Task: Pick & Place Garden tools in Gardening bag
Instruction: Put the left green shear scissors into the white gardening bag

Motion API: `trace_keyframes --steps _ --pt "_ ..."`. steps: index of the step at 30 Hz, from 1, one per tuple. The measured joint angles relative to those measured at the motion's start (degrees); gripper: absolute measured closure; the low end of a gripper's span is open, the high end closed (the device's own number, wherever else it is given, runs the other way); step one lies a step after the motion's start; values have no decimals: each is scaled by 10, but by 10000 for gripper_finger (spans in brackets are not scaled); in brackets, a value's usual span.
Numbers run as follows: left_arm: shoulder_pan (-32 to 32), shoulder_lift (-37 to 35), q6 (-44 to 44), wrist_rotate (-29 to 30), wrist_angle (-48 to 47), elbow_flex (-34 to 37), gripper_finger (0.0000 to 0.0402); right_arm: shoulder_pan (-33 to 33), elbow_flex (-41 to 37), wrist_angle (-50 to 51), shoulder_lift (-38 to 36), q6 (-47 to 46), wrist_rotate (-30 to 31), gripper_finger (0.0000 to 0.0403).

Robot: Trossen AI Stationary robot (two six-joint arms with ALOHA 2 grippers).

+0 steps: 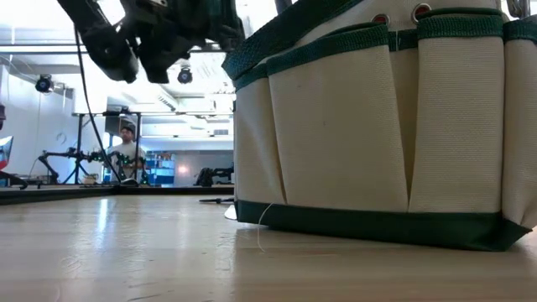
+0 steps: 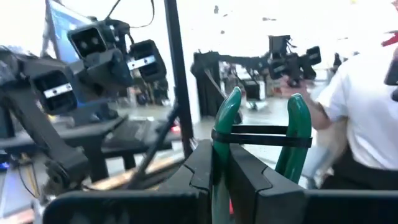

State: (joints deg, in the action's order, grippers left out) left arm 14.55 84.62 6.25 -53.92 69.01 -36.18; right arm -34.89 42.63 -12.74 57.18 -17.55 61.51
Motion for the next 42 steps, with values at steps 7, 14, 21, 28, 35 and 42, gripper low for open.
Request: trace_keyframes --steps 7,14,21,28,35,42 --pt "-4 69 74 39 143 0 376 28 0 1 -36 24 0 346" --pt "-29 105 131 87 200 0 376 47 0 1 -47 23 0 346" --pt "-77 119 105 115 201 7 376 48 0 1 -47 19 -3 346" --pt "-85 119 80 165 201 18 376 48 0 1 -46 11 -36 346" --pt "-111 140 87 217 200 33 376 48 0 1 -46 12 -48 346" --pt "-152 144 69 253 201 30 376 48 0 1 -46 16 -50 346"
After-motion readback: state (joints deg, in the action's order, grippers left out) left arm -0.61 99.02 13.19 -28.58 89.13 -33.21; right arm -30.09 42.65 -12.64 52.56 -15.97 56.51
